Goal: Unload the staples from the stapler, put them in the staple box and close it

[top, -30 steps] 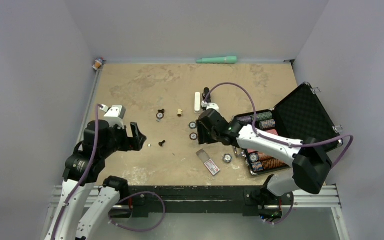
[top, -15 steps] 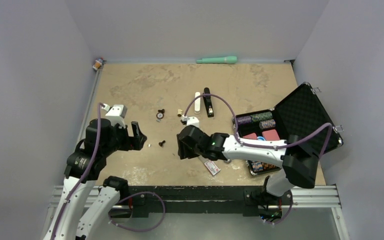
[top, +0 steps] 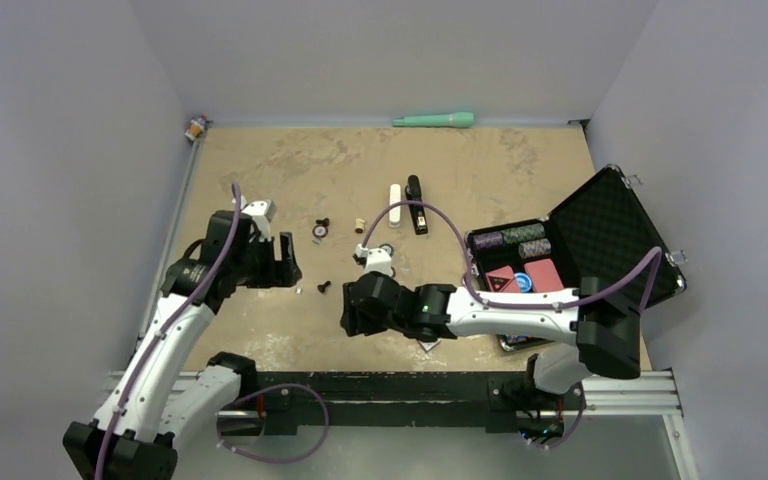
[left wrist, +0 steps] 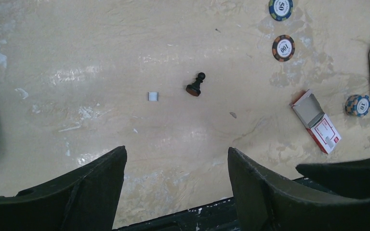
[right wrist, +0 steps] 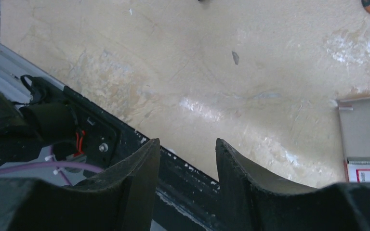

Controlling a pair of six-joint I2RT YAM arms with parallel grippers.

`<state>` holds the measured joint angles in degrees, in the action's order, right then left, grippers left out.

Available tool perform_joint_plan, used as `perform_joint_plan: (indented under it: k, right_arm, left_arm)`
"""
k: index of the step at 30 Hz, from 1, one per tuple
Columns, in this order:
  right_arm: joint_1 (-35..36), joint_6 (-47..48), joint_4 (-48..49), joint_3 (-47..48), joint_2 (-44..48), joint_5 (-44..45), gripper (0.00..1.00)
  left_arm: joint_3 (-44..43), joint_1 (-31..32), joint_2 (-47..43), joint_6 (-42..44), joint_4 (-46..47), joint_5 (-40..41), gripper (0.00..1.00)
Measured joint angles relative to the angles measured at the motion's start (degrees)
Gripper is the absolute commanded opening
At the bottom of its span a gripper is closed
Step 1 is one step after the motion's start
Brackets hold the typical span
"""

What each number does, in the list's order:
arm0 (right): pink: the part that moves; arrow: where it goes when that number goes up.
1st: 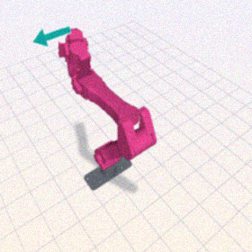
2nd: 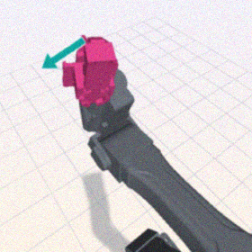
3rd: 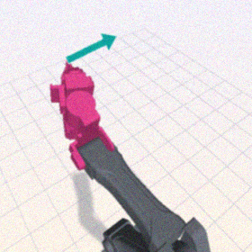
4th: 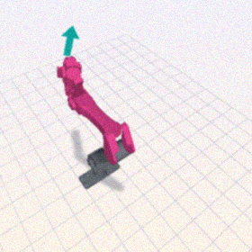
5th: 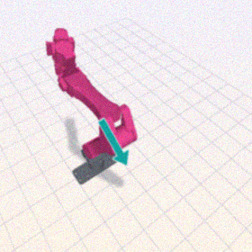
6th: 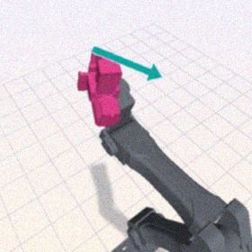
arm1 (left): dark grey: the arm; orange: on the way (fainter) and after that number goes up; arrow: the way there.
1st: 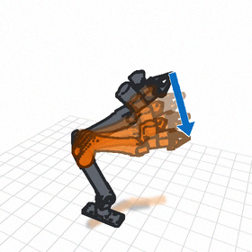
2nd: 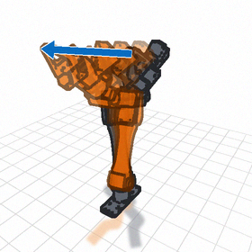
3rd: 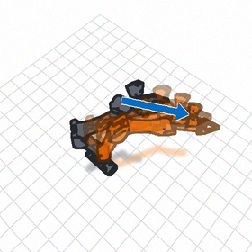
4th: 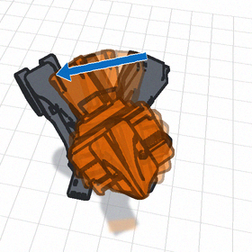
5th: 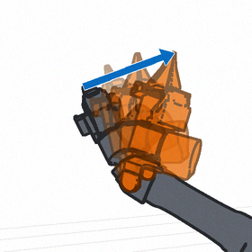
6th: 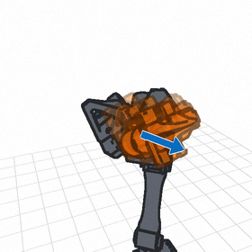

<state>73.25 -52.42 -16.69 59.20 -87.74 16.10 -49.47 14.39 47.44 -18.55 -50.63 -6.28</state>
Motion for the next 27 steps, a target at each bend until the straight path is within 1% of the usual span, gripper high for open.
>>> perform_joint_plan:
  k: [5, 8, 10, 14, 20, 27]
  right_arm:
    - [3.4, -3.9, 0.0, -3.6, 5.8, 1.5, 0.5]
    - [5.7, -6.5, -0.1, -6.3, 9.2, 2.5, 0.49]
    - [7.1, -8.1, -0.4, -7.7, 11.0, 3.0, 0.49]
    - [10.6, -11.2, -1.0, -9.7, 13.8, 4.3, 0.5]
    - [15.5, -14.6, -2.1, -10.0, 15.0, 5.9, 0.49]
    - [18.3, -16.2, -2.8, -9.9, 14.1, 7.2, 0.49]
  left_arm:
    - [-1.8, 0.0, 8.8, -2.0, 2.1, 0.1, 0.68]
    - [-5.5, 0.0, 16.3, -3.5, 3.5, 0.4, 0.63]
    - [-8.4, 0.0, 21.6, -4.6, 4.6, 0.8, 0.61]
    - [-13.9, 0.0, 31.1, -6.5, 5.9, 2.5, 0.54]
    - [-19.8, 0.0, 42.4, -10.1, 7.7, 5.4, 0.48]
    - [-21.4, 0.0, 49.8, -14.9, 8.7, 8.7, 0.41]
